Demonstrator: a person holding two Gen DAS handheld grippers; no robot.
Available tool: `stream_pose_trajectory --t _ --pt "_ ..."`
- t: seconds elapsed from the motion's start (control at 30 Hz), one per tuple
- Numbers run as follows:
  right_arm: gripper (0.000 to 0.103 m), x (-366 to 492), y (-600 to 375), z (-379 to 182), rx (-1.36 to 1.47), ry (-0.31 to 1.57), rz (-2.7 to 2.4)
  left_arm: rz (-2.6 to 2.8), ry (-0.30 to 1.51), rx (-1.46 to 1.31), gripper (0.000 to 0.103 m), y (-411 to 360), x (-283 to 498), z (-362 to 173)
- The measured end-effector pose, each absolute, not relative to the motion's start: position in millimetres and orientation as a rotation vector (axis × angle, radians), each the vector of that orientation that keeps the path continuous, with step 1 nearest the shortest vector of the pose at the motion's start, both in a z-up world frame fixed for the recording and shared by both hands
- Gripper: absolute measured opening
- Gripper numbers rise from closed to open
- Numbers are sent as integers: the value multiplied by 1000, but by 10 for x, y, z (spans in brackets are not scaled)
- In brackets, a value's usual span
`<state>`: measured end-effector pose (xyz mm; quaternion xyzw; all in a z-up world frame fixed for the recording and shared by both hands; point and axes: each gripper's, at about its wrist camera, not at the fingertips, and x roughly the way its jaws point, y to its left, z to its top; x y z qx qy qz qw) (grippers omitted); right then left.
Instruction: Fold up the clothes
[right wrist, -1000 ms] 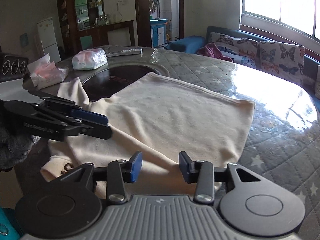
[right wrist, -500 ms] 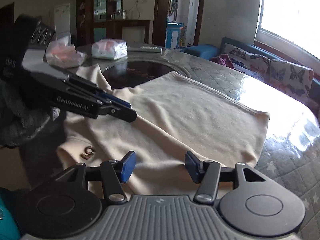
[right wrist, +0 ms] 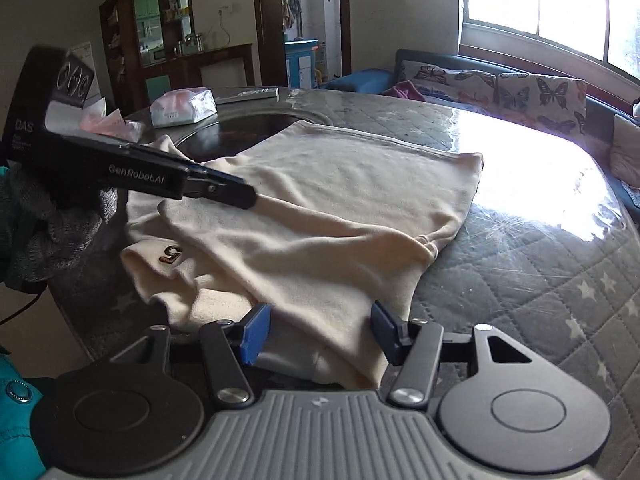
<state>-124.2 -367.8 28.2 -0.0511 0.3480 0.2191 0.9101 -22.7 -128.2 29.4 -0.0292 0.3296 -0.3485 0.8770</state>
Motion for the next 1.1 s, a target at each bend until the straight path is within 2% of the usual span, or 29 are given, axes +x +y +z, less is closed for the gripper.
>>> stream_pose_trajectory --t 0.17,0.27,0.6,0.87,1.1 --pt "62 -1257 -3653 264 -110 711 455 -790 724 -34 22 -1683 -197 159" --pt "62 -1259 -3673 263 -98 710 460 -741 710 -21 22 -1660 -148 115" --pt "63 -1254 -3710 249 -74 704 471 -619 721 -113 20 -1045 -43 106" --pt "63 -1242 -3698 253 -80 709 472 -539 692 -78 20 -812 -143 143" --pt "70 -1216 -3668 263 -78 721 483 -417 673 -135 20 -323 -282 208"
